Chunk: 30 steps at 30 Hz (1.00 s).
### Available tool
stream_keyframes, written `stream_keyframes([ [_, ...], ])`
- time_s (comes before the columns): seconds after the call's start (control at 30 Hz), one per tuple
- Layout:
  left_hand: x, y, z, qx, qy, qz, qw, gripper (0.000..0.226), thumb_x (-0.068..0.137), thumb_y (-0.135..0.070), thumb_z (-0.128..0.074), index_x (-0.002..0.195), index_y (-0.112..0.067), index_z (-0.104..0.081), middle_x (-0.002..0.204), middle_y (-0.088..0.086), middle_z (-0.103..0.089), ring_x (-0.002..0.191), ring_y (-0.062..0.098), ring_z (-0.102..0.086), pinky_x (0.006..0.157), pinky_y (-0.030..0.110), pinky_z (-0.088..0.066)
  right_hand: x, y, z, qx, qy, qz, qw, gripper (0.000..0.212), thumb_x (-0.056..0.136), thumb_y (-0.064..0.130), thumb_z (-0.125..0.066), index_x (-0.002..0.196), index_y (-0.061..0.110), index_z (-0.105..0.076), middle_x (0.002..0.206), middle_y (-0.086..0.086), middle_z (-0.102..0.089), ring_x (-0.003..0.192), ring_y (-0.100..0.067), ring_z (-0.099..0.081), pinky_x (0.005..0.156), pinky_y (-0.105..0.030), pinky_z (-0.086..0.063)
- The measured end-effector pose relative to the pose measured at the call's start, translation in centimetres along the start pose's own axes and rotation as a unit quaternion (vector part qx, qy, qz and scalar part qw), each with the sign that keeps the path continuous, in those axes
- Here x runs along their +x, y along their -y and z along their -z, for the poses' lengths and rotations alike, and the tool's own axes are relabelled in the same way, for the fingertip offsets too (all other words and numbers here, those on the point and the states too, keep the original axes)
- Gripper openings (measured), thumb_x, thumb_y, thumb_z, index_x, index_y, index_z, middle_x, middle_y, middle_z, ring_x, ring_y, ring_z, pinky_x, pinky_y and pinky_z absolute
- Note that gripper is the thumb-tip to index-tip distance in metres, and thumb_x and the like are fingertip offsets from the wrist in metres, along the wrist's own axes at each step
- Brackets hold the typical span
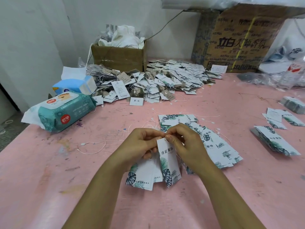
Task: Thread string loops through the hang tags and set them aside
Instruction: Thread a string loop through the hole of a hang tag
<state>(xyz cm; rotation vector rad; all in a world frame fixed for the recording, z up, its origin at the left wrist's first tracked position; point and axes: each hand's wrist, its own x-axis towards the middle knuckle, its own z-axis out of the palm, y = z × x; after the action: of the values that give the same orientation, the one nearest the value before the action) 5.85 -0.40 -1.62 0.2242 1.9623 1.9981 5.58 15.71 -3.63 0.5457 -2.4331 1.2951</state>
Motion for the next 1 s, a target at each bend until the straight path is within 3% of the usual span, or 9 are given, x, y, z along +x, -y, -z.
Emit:
stream_keyframes([
  [0.23, 0.0, 0.1, 0.0, 0.064, -0.002, -0.001, 0.998, 0.007, 0.088, -0.01, -0.061, 0.084, -0.013, -0.065, 0.045, -0.012, -0.052, 0.04, -0.001, -0.04, 0.038, 0.01, -0.03, 0.0, 0.0, 0.0, -0.01, 0.002, 0.008, 1.0, 0.008, 0.086, 0.005, -0.061, 0.085, 0.012, -0.063, 0.081, 0.01, -0.056, 0.079, -0.006, -0.053, 0.069, -0.023, -0.043],
  [0.47, 0.1, 0.3, -0.1, 0.087, -0.02, -0.004, 0.996, 0.015, 0.089, -0.005, -0.057, 0.079, -0.014, -0.061, 0.057, -0.009, -0.057, 0.04, 0.0, -0.039, 0.038, 0.012, -0.03, 0.0, -0.1, -0.1, -0.007, 0.003, 0.01, 1.0, 0.011, 0.085, 0.008, -0.06, 0.084, 0.019, -0.061, 0.081, 0.014, -0.056, 0.078, -0.003, -0.052, 0.067, -0.019, -0.042],
  [0.73, 0.9, 0.7, -0.4, 0.13, -0.163, -0.06, 0.976, 0.023, 0.096, -0.009, -0.046, 0.077, -0.021, -0.051, 0.061, -0.007, -0.05, 0.042, 0.004, -0.037, 0.043, 0.02, -0.028, -0.2, -0.2, -0.2, 0.005, 0.011, -0.024, 1.0, 0.024, 0.088, 0.013, -0.061, 0.11, 0.021, -0.062, 0.067, 0.015, -0.047, 0.062, -0.002, -0.047, 0.059, -0.014, -0.036],
  [0.9, 0.9, 0.2, -0.1, 0.003, -0.204, -0.093, 0.975, 0.024, 0.096, -0.004, -0.043, 0.076, -0.015, -0.05, 0.058, -0.005, -0.043, 0.038, 0.001, -0.034, 0.038, 0.013, -0.028, -0.1, -0.2, 0.1, 0.012, -0.026, -0.041, 0.999, 0.008, 0.086, 0.006, -0.062, 0.091, 0.008, -0.067, 0.068, 0.019, -0.053, 0.064, 0.006, -0.051, 0.059, -0.008, -0.037],
  [1.0, 0.8, -0.1, 0.0, -0.083, -0.195, -0.097, 0.972, 0.024, 0.096, -0.002, -0.043, 0.075, -0.011, -0.051, 0.066, -0.003, -0.051, 0.043, 0.003, -0.036, 0.04, 0.013, -0.029, 0.0, -0.1, 0.1, 0.027, -0.034, -0.056, 0.998, 0.009, 0.085, 0.005, -0.063, 0.081, 0.013, -0.066, 0.069, 0.016, -0.056, 0.061, 0.007, -0.051, 0.057, -0.006, -0.037],
])
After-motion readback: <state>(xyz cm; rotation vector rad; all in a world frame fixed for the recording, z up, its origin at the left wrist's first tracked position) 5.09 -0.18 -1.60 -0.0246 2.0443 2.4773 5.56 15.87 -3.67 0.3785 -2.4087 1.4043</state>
